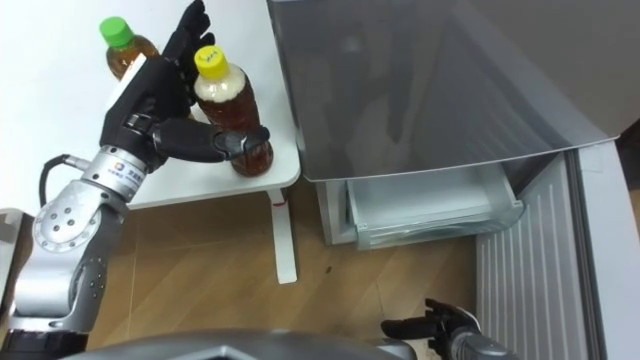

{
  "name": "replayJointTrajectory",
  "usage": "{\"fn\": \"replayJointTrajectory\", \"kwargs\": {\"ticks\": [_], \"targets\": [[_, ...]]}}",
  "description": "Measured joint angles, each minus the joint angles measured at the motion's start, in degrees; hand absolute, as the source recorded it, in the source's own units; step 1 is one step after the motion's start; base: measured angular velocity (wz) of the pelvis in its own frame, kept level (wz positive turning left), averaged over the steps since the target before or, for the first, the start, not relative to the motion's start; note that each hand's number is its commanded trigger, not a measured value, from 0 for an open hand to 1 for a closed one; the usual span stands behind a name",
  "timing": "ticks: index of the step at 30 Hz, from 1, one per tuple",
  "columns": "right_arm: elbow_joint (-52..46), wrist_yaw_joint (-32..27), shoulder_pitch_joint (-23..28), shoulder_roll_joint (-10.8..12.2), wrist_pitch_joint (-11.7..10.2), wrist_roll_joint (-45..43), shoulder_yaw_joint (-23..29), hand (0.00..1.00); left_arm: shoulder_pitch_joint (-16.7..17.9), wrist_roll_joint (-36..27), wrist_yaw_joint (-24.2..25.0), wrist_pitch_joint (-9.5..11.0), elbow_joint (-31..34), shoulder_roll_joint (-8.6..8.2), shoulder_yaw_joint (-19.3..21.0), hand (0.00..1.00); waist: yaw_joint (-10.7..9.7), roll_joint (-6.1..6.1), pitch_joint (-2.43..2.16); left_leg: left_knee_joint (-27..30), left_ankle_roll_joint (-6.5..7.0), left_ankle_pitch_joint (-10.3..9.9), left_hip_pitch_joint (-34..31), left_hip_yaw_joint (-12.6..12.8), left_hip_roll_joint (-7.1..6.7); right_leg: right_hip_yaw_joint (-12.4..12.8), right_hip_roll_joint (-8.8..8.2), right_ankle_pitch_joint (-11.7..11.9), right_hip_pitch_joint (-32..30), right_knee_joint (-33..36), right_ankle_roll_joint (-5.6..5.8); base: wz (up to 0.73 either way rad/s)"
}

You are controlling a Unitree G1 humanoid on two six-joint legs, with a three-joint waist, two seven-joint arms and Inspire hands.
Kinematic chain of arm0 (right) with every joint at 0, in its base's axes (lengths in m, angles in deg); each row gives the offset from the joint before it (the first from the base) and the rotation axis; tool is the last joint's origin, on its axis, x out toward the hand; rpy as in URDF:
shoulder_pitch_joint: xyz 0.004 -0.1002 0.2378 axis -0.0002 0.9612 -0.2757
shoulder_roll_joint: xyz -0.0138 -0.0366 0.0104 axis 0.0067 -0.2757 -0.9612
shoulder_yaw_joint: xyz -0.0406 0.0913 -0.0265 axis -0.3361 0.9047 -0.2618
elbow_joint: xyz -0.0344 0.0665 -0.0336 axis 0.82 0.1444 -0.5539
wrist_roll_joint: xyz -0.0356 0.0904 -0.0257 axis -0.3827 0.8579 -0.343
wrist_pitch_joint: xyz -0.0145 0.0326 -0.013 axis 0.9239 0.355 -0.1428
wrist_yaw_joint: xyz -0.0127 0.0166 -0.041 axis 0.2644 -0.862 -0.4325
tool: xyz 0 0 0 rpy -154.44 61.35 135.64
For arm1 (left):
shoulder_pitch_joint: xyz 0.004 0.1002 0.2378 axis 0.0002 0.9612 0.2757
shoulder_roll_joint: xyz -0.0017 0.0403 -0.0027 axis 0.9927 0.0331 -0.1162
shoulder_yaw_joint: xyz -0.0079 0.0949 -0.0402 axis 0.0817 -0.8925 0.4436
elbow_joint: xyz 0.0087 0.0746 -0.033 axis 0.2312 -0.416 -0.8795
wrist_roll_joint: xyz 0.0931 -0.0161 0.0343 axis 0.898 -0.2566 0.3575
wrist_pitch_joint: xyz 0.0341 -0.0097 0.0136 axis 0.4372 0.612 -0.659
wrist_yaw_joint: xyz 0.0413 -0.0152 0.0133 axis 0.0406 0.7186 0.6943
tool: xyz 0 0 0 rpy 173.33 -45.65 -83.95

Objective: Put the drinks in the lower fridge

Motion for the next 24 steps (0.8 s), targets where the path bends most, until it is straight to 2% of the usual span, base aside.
{"fn": "replayJointTrajectory", "kwargs": {"ticks": [3,4,5,7,8,9,10,13,24], "targets": [[-0.5,-0.1,0.2,0.0,0.1,0.0,-0.2,0.00,0.0,0.0,0.0,0.0,0.0,0.00,0.0,0.00,0.0,0.01,-0.01,0.0,0.00,0.0,0.0,0.0,0.02,0.1,0.00,0.0,-0.1,0.0,0.00,0.00],[-0.6,-0.3,0.2,0.0,0.1,0.0,-0.5,0.00,0.0,0.0,0.0,0.0,0.0,0.00,0.0,0.10,0.0,0.00,0.00,0.0,0.00,0.0,0.0,0.0,0.03,0.1,0.00,0.0,-0.1,0.1,0.00,0.00],[-0.7,-0.4,0.2,0.0,0.1,0.0,-0.6,0.00,0.0,0.0,0.0,0.0,0.0,0.00,0.0,0.45,-0.1,0.00,0.00,0.1,0.00,0.0,0.0,0.0,0.04,0.1,0.00,0.0,-0.1,0.1,0.00,0.00],[-0.9,-0.4,0.2,0.0,0.3,0.0,-0.6,0.00,-0.1,0.0,0.1,0.0,-0.8,0.02,-0.3,0.62,-0.1,0.09,-0.05,0.1,0.00,0.0,0.0,0.1,0.04,0.1,0.00,0.0,-0.1,0.2,0.00,0.00],[-1.1,-0.4,0.2,0.0,0.5,0.0,-0.7,0.00,-0.1,0.0,0.2,0.0,-1.2,0.02,-0.4,0.85,-0.1,0.12,-0.07,0.1,0.00,0.0,0.0,0.1,0.06,0.1,-0.01,0.0,-0.1,0.2,0.00,0.00],[-1.3,-0.4,0.2,-0.1,0.6,0.0,-1.0,0.00,-0.1,0.0,0.5,-0.1,-2.2,0.02,-0.6,0.97,-0.1,0.17,-0.10,0.1,0.00,0.0,0.0,0.2,0.09,0.1,0.00,0.0,-0.2,0.3,0.00,0.00],[-1.4,-0.4,0.2,-0.1,0.6,0.0,-1.1,0.00,-0.1,0.0,1.0,-0.4,-2.8,0.03,-0.8,1.00,-0.1,0.22,-0.13,0.1,0.00,0.0,-0.1,0.3,0.14,0.1,0.00,0.0,-0.2,0.3,0.00,0.00],[-1.6,-0.4,0.2,-0.3,0.6,0.0,-1.2,0.00,-0.1,0.0,1.7,-1.0,-3.7,0.04,-1.1,1.00,0.0,0.36,-0.22,0.2,0.00,0.0,-0.4,0.6,0.25,0.2,-0.01,0.0,-0.9,0.9,0.00,-0.06],[-1.6,-0.4,0.2,-0.3,0.5,0.0,-1.2,0.00,-0.2,-0.2,2.5,-1.2,-5.1,0.23,-1.5,1.00,-0.3,0.48,-0.24,0.2,0.02,0.0,-0.3,1.2,0.40,1.2,0.07,0.0,-1.0,0.9,-0.03,-0.02]]}}
